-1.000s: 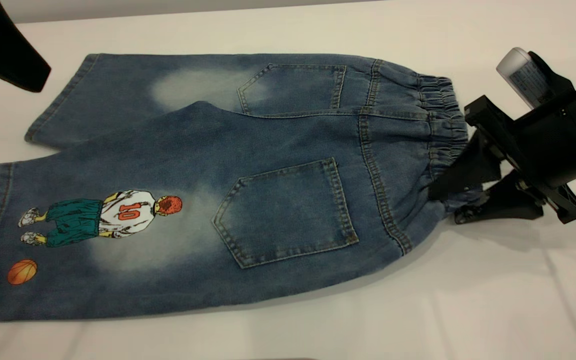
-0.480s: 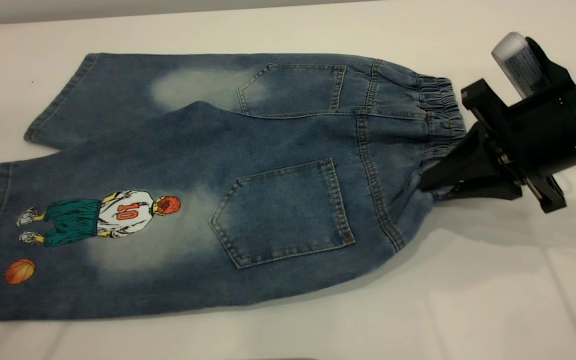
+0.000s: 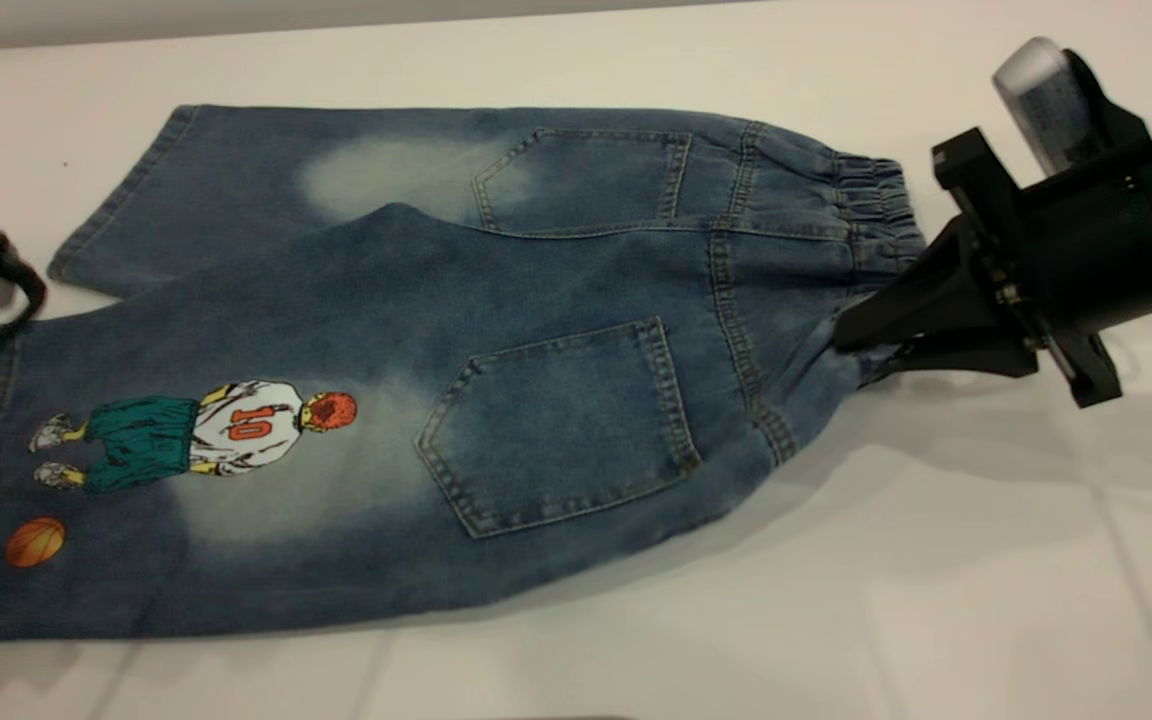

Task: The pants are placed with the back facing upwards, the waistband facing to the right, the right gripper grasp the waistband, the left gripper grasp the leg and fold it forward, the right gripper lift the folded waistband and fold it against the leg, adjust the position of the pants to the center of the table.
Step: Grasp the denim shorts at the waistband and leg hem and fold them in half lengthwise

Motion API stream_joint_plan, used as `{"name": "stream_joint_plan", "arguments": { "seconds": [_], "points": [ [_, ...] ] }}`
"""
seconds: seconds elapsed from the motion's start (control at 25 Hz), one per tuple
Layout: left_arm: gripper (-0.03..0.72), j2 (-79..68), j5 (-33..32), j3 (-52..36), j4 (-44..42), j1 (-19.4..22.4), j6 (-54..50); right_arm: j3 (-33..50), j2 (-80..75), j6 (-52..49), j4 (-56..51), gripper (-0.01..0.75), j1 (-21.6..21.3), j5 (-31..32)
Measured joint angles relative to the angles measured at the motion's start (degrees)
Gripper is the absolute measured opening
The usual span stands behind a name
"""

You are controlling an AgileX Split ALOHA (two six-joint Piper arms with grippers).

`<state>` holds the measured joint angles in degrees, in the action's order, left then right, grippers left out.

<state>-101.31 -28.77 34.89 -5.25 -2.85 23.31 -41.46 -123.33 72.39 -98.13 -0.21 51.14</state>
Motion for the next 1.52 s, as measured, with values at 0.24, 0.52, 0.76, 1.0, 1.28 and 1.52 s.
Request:
{"name": "stream_joint_plan", "arguments": {
  "seconds": [0.24,0.52,0.76,1.0,1.28,1.52],
  "points": [
    [0.549,-5.89,3.68,0.00,-3.84,0.00,-0.61,0.00,0.00,0.23,-0.02,0.040,-2.82,1.89],
    [0.549,-9.54,8.65,0.00,-5.21,0.00,-0.87,0.00,0.00,0.30,-0.52,0.040,-2.91,2.43],
    [0.545,-9.68,8.97,0.00,-4.92,0.00,-0.87,0.00,0.00,1.30,-0.91,0.041,-2.91,2.51],
    [0.409,-9.68,9.34,0.00,-4.92,0.00,-0.92,0.00,0.00,1.55,-0.97,0.041,-2.91,2.89],
    [0.183,-9.68,9.62,0.00,-4.87,0.00,-0.92,0.00,0.00,2.65,-1.14,0.041,-2.91,4.57],
    [0.064,-9.34,8.64,0.00,-2.67,0.00,-0.92,0.00,0.00,3.24,-1.03,0.041,-2.91,8.97]
  ]
}}
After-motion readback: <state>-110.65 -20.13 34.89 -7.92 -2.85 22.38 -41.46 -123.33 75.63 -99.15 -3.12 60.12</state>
